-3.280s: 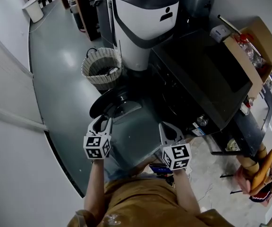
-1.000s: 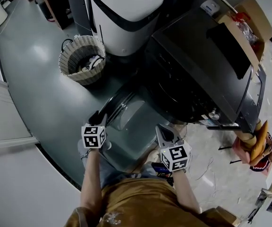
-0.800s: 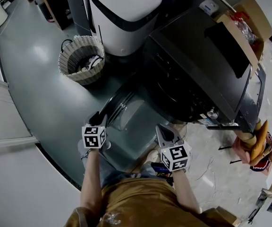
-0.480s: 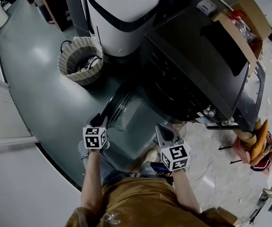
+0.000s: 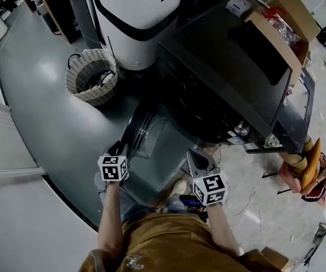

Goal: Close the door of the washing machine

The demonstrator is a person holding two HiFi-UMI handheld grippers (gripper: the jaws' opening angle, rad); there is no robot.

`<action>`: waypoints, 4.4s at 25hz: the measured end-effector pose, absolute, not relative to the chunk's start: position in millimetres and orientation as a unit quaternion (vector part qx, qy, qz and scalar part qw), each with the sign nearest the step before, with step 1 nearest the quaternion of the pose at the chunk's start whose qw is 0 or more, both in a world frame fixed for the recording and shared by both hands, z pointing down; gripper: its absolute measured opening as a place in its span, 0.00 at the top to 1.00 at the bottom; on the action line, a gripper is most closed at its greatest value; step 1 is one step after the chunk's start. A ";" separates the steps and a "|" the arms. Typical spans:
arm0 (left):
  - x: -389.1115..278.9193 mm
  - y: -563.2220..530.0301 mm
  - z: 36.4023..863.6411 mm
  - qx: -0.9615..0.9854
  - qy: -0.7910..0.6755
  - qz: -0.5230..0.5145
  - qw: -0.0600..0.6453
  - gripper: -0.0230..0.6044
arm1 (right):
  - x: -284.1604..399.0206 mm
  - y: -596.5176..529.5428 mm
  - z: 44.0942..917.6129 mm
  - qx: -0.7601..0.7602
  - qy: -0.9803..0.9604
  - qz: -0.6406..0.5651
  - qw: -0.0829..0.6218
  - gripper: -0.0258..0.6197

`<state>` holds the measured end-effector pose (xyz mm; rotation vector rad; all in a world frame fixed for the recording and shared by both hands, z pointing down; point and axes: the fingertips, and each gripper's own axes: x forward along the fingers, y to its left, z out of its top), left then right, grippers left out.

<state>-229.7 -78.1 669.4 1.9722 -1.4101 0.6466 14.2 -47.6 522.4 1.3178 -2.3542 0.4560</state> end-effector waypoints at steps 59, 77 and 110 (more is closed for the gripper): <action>-46.6 -40.2 665.5 0.773 -0.470 0.257 0.340 0.77 | 173.7 0.0 513.3 0.520 -0.818 0.181 0.166 0.94; -2.3 -47.4 663.4 0.795 -0.421 0.255 0.353 0.78 | 186.5 -1.6 516.5 0.533 -0.808 0.190 0.162 0.94; 85.9 -84.8 662.1 0.814 -0.365 0.235 0.387 0.75 | 228.7 1.4 522.0 0.567 -0.784 0.204 0.151 0.94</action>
